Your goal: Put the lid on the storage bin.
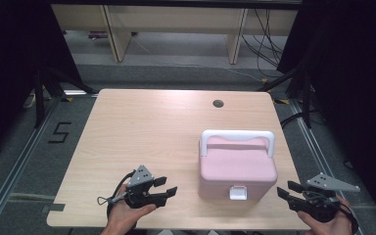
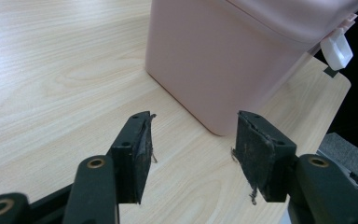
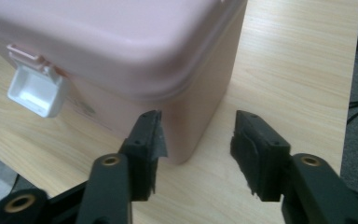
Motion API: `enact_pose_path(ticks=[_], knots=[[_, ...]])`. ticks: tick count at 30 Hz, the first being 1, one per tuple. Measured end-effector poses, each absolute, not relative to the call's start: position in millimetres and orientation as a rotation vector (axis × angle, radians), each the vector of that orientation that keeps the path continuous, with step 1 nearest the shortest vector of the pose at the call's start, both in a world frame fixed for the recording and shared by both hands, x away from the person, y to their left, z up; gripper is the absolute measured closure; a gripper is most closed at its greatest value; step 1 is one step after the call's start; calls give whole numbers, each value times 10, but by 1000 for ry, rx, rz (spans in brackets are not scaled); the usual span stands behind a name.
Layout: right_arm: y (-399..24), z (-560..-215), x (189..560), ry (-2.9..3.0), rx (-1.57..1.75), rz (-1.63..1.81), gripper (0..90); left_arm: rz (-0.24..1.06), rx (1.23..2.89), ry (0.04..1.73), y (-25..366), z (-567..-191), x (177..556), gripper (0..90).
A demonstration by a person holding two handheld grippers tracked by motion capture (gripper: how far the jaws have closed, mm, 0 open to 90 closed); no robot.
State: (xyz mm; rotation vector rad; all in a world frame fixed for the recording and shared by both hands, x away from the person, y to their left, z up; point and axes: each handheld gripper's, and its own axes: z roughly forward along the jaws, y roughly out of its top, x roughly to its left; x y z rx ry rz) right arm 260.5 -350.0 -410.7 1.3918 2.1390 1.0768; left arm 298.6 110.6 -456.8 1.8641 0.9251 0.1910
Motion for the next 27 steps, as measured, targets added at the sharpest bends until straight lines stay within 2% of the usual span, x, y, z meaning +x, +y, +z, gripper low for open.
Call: enact_pose_path(ticks=[3,11,27], knots=[[-3521,-4195,2607,2126,1404,1082,423,198,1871,935,1128,-4580,2976,411],[-3528,-4372,2602,2108,1427,1104,346,186,1862,930,1180,-4669,2957,319],[-3472,-4646,2547,2146,1430,1067,222,228,1869,913,1359,-4713,2821,248]])
